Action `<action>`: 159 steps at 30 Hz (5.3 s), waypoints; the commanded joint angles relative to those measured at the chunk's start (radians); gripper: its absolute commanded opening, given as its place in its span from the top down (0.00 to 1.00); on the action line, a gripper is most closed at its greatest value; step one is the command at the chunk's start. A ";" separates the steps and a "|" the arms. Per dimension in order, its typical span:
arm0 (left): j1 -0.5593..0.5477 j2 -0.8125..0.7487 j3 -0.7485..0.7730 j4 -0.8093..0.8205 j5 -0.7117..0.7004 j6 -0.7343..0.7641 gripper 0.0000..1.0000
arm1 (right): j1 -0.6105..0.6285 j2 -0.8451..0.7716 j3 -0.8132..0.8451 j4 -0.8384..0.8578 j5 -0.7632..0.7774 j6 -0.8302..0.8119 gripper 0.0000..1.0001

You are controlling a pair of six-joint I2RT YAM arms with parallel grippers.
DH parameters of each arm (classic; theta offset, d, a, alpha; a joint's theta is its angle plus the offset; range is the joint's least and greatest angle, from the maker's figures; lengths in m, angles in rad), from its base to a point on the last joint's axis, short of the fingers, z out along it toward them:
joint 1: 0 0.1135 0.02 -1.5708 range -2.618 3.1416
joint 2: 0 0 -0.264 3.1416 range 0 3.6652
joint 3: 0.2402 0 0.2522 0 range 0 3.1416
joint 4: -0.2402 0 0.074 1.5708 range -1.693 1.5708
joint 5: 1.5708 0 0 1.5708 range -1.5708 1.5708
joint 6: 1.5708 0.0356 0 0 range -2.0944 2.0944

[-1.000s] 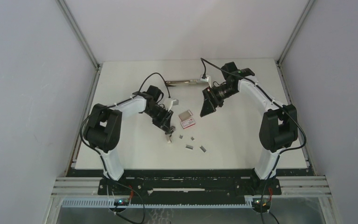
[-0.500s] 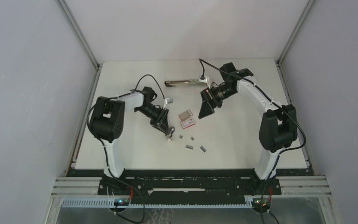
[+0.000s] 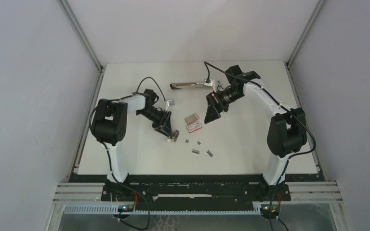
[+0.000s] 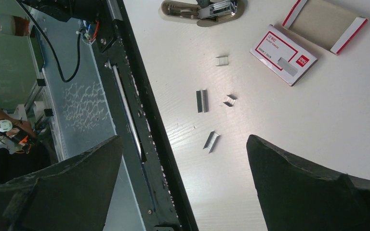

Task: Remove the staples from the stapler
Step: Adjust the stapler at the center of the board, then pick up the stapler from the center of the board, then place the stapler at the center of the board.

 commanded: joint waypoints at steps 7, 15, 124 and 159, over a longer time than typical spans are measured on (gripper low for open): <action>0.023 -0.084 0.063 0.044 -0.070 -0.013 0.48 | 0.006 -0.007 0.015 0.000 -0.014 -0.022 0.00; -0.006 -0.174 0.095 0.044 -0.248 -0.018 0.32 | 0.006 -0.016 0.015 0.007 0.004 -0.019 0.00; -0.302 0.317 0.758 0.048 -0.913 0.809 0.74 | -0.104 -0.138 0.000 0.035 0.013 -0.005 0.00; -0.300 0.214 0.713 0.173 -0.993 0.801 0.46 | -0.104 -0.135 -0.003 0.033 0.024 -0.011 0.00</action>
